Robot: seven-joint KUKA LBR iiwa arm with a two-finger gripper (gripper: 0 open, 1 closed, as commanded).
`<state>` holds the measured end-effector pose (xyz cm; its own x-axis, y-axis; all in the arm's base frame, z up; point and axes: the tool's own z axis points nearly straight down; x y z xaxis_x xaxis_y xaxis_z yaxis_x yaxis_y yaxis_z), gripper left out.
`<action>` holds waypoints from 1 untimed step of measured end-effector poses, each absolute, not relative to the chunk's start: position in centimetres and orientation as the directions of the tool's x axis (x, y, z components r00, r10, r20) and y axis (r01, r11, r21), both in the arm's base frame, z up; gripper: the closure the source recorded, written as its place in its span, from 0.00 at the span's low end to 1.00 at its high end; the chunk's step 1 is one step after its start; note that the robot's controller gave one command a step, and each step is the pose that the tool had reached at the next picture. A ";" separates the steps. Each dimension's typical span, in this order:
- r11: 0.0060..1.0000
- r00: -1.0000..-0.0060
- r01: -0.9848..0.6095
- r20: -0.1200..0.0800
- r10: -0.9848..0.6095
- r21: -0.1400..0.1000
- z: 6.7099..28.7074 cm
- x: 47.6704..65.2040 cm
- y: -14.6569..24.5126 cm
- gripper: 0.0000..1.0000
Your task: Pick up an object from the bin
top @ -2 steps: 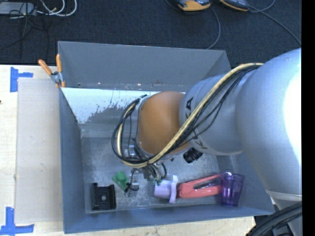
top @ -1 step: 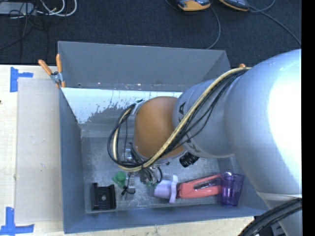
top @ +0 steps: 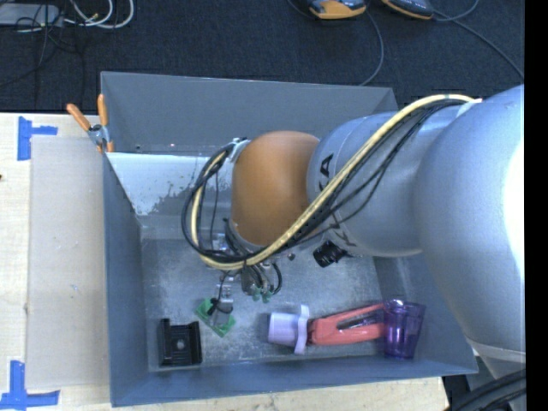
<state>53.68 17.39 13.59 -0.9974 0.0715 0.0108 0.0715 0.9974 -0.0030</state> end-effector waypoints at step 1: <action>0.999 -0.999 0.033 -0.002 0.033 0.003 12.2 54.7 17.9 0.00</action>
Offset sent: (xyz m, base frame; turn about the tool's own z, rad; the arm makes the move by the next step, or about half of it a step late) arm 0.0060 -0.0096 -0.0612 0.1641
